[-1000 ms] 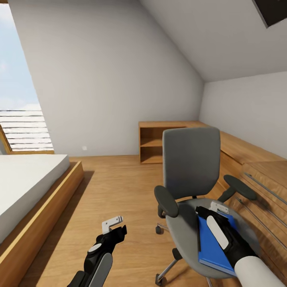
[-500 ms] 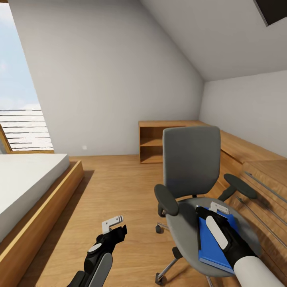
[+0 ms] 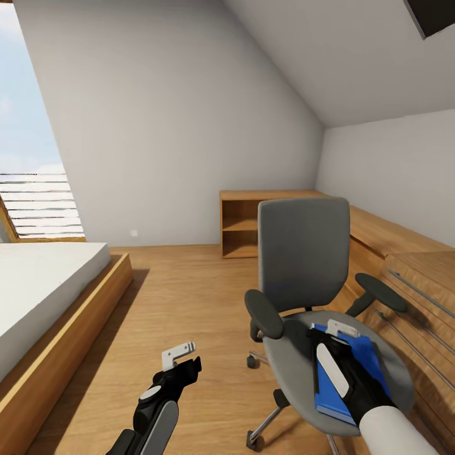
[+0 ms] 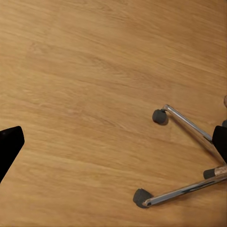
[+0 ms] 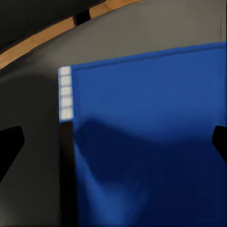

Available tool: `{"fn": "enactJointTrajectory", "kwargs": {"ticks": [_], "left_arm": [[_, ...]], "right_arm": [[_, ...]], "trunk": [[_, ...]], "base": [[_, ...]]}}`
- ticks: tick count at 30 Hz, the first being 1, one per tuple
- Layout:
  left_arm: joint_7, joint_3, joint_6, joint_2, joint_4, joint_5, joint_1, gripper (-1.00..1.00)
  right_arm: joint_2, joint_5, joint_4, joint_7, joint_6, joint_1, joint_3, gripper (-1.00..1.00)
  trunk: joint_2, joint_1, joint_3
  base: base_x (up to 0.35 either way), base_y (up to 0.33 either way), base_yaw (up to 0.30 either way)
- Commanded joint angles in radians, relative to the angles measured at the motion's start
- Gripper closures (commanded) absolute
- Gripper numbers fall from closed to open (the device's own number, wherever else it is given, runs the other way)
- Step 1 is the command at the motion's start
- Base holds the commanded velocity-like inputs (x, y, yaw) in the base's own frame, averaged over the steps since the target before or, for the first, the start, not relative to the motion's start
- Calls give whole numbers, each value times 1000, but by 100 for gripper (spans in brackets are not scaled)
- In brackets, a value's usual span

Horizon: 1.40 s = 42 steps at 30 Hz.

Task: In the bedroom, organize the workspace by keeping the computer under the desk, ensuring the monitor is on the desk, placing the keyboard on the desk next to the monitor, placing the mouse on the desk next to the keyboard, moving the folder from the swivel chair onto the desk next to the mouse, stacking the notebook on top of the folder with the pen on top of the notebook, and positioning the swivel chair next to the desk.

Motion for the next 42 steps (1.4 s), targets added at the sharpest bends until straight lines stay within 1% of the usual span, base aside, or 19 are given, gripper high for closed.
{"fn": "enactJointTrajectory", "kwargs": {"ticks": [1, 2, 3, 8, 21, 30, 34, 41, 42], "left_arm": [[9, -1, 2, 0, -1, 9, -1, -100], [9, -1, 2, 0, -1, 9, -1, -100], [9, -1, 2, 0, -1, 9, -1, -100], [9, -1, 2, 0, -1, 9, -1, -100], [9, -1, 2, 0, -1, 9, -1, -100], [9, -1, 2, -1, -1, 9, -1, -100], [9, -1, 2, -1, -1, 9, -1, -100], [9, -1, 2, -1, -1, 9, -1, -100], [9, -1, 2, -1, -1, 9, -1, -100]], "right_arm": [[5, 7, -2, -20, 3, -1, 5, -100], [17, 33, -2, -40, 2, -1, 5, -100], [38, 75, -3, -63, 0, -1, 5, -100], [50, 102, -3, -76, 0, -1, 5, -100], [55, 114, -2, -82, 3, -1, 6, -100], [55, 113, -1, -92, 5, -1, 5, -100], [55, 113, -1, -93, 5, -1, 5, -100], [55, 113, 0, -93, 5, -1, 5, -100], [55, 113, 0, -93, 5, -1, 5, -100]], "trunk": [[-1, 0, -1], [-1, 0, -1], [-1, 0, -1], [-1, 0, -1], [-1, 0, -1], [-64, 34, -29], [-64, 34, -29], [-113, 61, -51], [-113, 61, -51]], "base": [[0, 0, 0], [0, 0, 0], [0, 0, 0], [0, 0, 0], [0, 0, 0], [0, 0, 0], [0, 0, 0], [0, 0, 0], [0, 0, 0]]}}
